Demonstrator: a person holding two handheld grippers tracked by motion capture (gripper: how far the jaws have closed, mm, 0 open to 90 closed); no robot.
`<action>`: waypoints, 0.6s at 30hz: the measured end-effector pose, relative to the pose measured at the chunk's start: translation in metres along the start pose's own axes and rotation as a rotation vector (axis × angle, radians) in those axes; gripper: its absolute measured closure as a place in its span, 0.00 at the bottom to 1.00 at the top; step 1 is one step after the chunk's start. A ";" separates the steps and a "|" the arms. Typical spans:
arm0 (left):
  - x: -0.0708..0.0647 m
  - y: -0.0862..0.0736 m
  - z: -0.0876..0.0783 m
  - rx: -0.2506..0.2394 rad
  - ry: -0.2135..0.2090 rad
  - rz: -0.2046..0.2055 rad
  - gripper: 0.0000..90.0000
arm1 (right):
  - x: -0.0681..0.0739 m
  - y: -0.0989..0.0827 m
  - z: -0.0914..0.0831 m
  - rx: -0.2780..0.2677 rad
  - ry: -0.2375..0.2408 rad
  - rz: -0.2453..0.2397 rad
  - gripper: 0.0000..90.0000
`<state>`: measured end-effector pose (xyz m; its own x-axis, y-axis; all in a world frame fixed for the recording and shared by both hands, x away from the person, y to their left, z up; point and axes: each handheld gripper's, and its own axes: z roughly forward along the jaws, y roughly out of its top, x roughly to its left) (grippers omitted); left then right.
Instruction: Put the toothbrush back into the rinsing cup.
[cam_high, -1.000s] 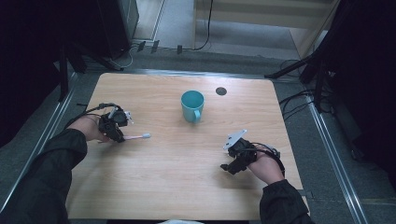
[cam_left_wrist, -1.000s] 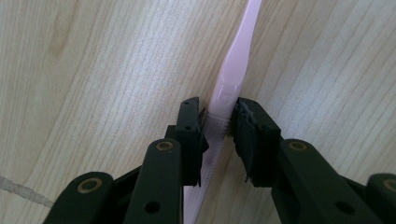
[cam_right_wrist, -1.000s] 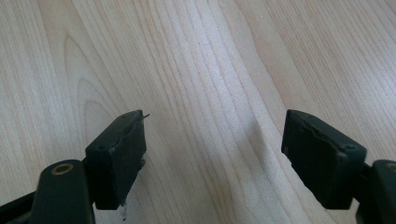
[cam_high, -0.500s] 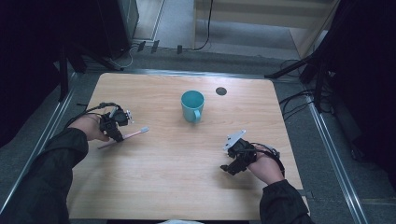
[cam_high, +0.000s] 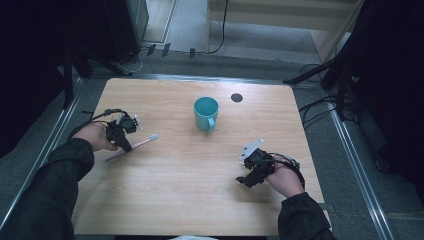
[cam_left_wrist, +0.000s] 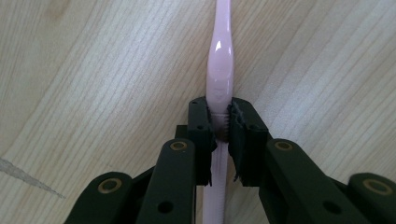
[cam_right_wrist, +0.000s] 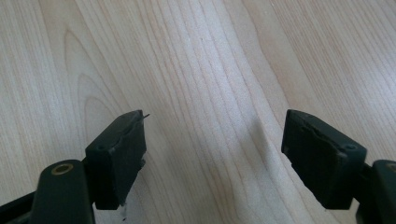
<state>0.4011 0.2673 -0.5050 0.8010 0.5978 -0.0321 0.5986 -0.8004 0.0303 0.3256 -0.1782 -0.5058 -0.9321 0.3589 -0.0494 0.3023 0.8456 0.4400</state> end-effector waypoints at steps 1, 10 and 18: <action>0.000 0.000 0.000 0.001 -0.002 -0.002 0.88 | 0.000 0.000 0.000 0.002 0.000 0.001 0.24; 0.003 -0.002 -0.013 -0.052 -0.030 -0.046 0.88 | 0.000 0.000 0.000 0.004 0.001 0.000 0.24; -0.003 -0.001 -0.031 -0.141 -0.042 -0.086 0.88 | 0.000 0.000 0.001 0.009 0.004 -0.005 0.24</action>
<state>0.3980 0.2677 -0.4739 0.7475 0.6592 -0.0823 0.6624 -0.7305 0.1660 0.3257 -0.1778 -0.5071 -0.9345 0.3527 -0.0481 0.2990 0.8511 0.4316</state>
